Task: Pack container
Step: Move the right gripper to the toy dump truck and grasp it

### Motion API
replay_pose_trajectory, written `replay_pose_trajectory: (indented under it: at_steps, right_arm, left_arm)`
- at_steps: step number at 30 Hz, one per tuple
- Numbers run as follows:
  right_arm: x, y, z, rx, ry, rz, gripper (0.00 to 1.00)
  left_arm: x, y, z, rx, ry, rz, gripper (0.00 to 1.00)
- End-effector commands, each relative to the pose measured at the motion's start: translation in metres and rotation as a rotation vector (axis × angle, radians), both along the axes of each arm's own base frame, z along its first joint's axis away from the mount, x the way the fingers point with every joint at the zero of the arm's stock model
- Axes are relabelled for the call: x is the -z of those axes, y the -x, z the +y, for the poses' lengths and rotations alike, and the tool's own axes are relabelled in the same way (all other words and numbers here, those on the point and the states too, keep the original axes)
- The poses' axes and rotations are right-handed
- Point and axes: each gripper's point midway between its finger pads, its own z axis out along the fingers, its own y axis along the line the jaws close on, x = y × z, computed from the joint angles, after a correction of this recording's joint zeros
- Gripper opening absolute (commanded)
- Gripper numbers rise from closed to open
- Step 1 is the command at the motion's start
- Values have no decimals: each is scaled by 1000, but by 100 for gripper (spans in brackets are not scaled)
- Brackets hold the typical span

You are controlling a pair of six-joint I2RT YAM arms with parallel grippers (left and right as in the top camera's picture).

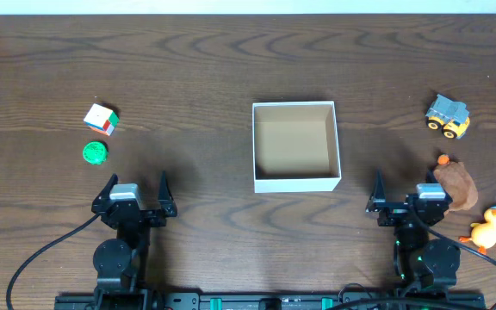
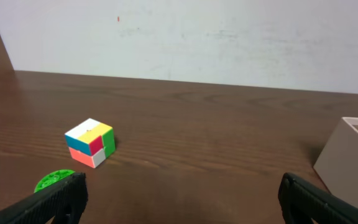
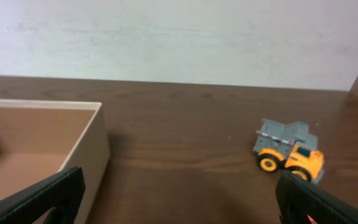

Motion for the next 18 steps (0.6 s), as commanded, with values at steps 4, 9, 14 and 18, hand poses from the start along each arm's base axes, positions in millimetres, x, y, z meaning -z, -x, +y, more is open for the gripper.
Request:
replay_pose_trajectory:
  at_steps: [4, 9, 14, 18]
  right_arm:
    - [-1, -1, 6, -28, -80, 48, 99]
    - [-39, -6, 6, -27, -79, 58, 99]
    - [-75, -24, 6, -25, -75, 127, 99]
    - [-95, -47, 9, -45, -57, 280, 99]
  left_arm:
    - [6, 3, 1, -24, 159, 48, 98]
    - [-31, 4, 1, -24, 162, 35, 98]
    - [-68, -3, 1, -29, 160, 85, 98]
    - [-83, -11, 1, -40, 155, 227, 98]
